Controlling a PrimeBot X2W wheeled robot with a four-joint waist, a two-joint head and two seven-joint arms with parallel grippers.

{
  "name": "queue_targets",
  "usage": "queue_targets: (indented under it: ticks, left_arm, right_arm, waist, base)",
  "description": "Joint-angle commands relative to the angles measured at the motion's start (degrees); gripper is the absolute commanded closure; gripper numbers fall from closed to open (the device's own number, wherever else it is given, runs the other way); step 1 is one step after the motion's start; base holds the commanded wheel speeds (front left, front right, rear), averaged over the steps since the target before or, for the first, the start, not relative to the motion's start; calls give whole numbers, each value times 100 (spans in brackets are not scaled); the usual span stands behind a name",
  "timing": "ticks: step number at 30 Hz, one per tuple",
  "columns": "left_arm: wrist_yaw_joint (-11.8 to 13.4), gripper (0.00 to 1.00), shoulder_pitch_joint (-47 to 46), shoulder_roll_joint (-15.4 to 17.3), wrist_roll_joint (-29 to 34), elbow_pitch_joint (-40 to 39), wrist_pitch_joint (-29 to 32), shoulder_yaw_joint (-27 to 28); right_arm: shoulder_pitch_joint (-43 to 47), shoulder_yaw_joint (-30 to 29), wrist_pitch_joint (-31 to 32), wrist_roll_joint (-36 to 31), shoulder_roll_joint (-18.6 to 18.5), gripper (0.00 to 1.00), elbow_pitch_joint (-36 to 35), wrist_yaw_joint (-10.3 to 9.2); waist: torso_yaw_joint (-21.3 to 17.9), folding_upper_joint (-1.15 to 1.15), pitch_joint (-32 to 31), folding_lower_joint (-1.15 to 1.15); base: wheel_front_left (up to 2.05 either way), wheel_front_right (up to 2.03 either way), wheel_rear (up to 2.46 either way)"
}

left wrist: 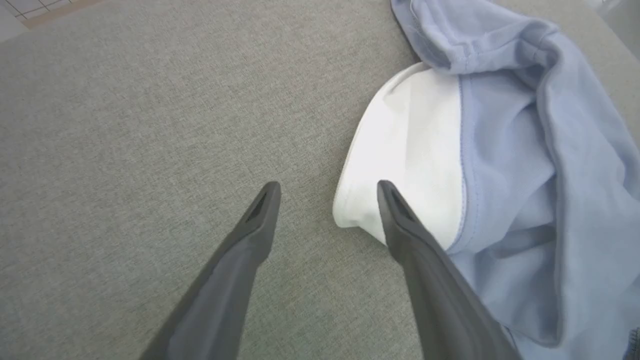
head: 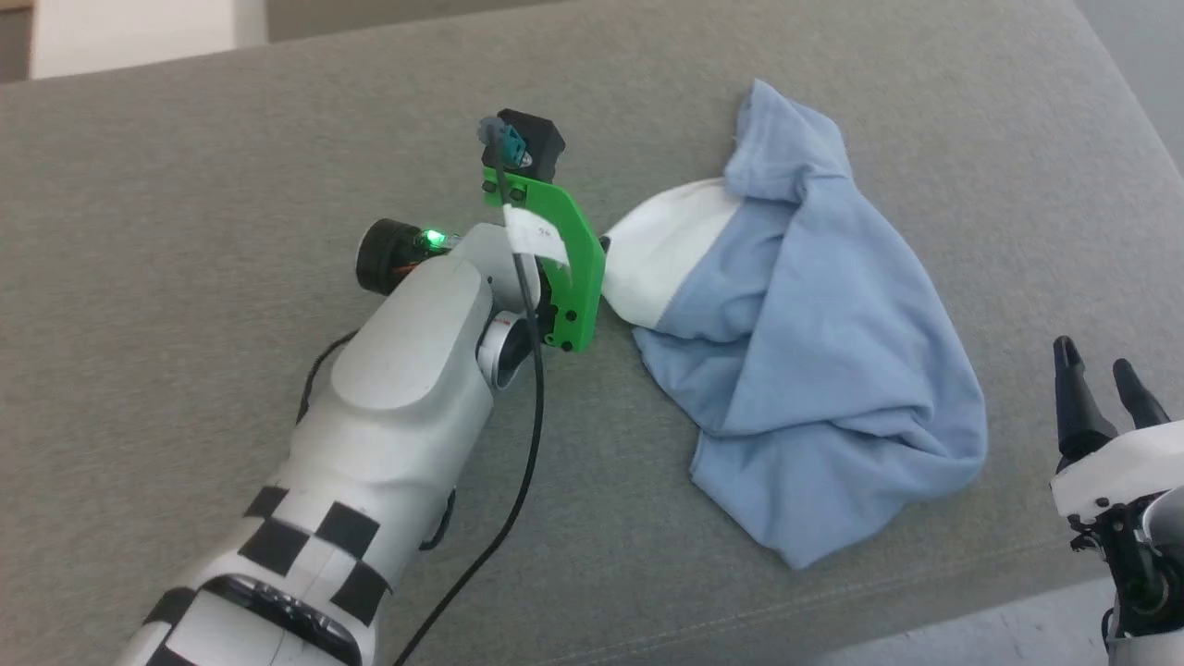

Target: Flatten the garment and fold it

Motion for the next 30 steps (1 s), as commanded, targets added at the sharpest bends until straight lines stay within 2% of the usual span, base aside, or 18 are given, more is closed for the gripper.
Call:
queue_targets:
  ticks: [1, 5, 9, 10, 11, 12, 17, 22, 27, 30]
  left_arm:
    - [52, 0, -162, 10, 19, 128, 92, -72]
    - [104, 0, -319, 10, 70, 483, 391, -270]
    - [3, 0, -287, 10, 21, 704, 682, -471]
    - [-30, 10, -266, 10, -18, 722, 738, -507]
    - [-59, 63, -245, 10, -54, 725, 775, -559]
    - [-85, 100, -231, 10, -67, 724, 801, -616]
    - [-182, 100, -158, 10, -336, 569, 800, -785]
    - [-159, 100, -190, 10, -666, 271, 427, -754]
    - [2, 100, -236, 26, -982, 102, -188, -390]
    - [91, 100, -194, 161, -1105, 55, -440, -156]
  right_arm:
    - [-92, 18, -80, 60, 0, 0, 61, -9]
    - [-96, 64, -221, 129, 0, 0, 211, -9]
    - [-112, 62, -330, 160, 1, 0, 331, -9]
    - [-113, 57, -351, 160, 1, 0, 357, -9]
    - [-121, 53, -372, 162, 1, 0, 391, -9]
    - [-129, 51, -384, 164, 1, 0, 418, -9]
    - [-183, 45, -430, 138, 1, 0, 528, -9]
    - [-152, -76, -414, -14, 1, 0, 545, -9]
    - [-55, -145, -297, -160, 1, 0, 528, -9]
    - [7, -173, -216, -222, 1, 0, 488, -9]
  waist:
    - [-444, 0, 440, 0]
    - [-562, 0, 562, 0]
    - [-572, 0, 608, 0]
    - [-562, 0, 614, 0]
    - [-542, 0, 618, 0]
    - [-521, 0, 618, 0]
    - [-339, 0, 542, 0]
    - [2, 0, 315, 0]
    - [426, 0, -3, 0]
    - [675, 0, -175, 0]
  base:
    - [0, 0, 0]
    - [0, 0, 0]
    - [0, 0, 0]
    - [0, 0, 0]
    - [0, 0, 0]
    - [0, 0, 0]
    - [0, 0, 0]
    - [0, 0, 0]
    - [0, 0, 0]
    - [0, 0, 0]
